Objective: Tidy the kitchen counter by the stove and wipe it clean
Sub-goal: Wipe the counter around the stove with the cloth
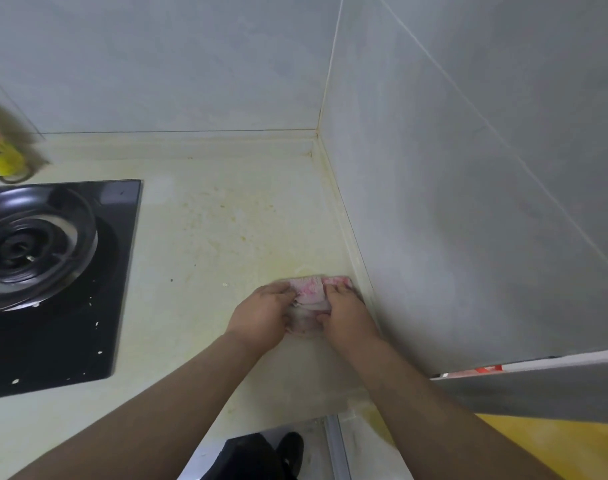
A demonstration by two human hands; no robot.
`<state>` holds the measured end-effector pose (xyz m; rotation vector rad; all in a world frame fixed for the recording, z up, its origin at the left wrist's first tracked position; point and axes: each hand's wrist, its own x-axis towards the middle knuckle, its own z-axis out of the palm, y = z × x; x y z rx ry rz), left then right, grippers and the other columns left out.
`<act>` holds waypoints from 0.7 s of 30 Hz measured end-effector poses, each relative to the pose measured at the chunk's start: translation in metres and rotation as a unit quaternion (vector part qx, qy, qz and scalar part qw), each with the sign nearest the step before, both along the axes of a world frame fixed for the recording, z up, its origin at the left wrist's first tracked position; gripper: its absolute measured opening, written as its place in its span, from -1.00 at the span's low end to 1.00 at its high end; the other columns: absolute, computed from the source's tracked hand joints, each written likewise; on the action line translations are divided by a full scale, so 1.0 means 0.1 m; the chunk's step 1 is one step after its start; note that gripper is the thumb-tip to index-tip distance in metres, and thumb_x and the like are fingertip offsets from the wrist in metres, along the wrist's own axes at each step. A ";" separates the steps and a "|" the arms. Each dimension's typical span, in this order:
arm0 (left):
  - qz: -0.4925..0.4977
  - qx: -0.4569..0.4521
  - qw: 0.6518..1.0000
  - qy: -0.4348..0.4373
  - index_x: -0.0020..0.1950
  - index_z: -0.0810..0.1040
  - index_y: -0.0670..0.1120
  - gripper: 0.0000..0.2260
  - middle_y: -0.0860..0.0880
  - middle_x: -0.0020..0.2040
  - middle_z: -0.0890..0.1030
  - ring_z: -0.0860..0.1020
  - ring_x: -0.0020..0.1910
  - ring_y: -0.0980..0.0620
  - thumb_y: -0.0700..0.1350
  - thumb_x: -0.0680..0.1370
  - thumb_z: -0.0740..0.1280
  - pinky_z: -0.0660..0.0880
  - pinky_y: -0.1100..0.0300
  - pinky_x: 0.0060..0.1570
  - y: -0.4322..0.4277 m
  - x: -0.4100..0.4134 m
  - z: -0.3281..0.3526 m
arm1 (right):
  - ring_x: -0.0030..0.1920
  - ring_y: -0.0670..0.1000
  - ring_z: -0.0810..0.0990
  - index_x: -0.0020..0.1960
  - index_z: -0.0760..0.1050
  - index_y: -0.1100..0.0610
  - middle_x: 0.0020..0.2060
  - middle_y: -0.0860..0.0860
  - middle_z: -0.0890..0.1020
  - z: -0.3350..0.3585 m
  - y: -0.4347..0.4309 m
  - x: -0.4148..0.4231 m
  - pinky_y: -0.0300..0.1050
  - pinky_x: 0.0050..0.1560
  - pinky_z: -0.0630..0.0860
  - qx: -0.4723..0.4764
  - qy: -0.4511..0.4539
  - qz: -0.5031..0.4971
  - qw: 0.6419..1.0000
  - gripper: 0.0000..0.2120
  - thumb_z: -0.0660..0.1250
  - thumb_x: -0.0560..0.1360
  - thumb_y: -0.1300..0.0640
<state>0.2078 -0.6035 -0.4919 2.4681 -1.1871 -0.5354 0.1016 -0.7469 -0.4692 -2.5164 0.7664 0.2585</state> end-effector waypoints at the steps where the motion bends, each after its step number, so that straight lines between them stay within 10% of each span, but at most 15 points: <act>1: 0.000 -0.002 1.000 0.003 0.30 0.52 0.06 -0.53 0.08 0.35 0.48 0.48 0.29 -0.01 -0.14 0.39 0.34 0.49 0.16 0.15 -0.01 0.02 0.01 | 0.57 0.11 0.02 0.56 0.11 0.21 0.54 0.13 0.19 0.00 -0.01 0.02 -0.18 0.50 -0.07 0.001 0.001 0.000 1.000 -0.37 0.28 0.59 0.12; 14: 0.003 0.003 1.000 0.013 0.37 0.47 -0.01 -0.62 0.03 0.47 0.34 0.32 0.41 -0.01 0.04 0.58 0.19 0.35 0.12 0.33 -0.11 0.16 0.20 | 0.58 -0.01 0.00 0.53 0.22 0.18 0.56 0.05 0.18 0.06 -0.18 0.23 -0.27 0.48 -0.08 0.079 -0.018 -0.020 0.996 -0.47 0.23 0.62 0.06; 21: -0.024 0.008 0.999 -0.047 0.13 0.64 -0.13 -0.63 -0.08 0.18 0.62 0.58 0.19 -0.11 0.00 0.47 0.20 0.62 0.03 0.01 -0.08 0.36 0.10 | 0.32 0.14 0.51 0.25 0.59 0.22 0.25 0.13 0.60 -0.17 -0.04 0.33 -0.14 0.37 0.33 -0.020 -0.140 -0.111 0.984 -0.55 0.11 0.59 -0.02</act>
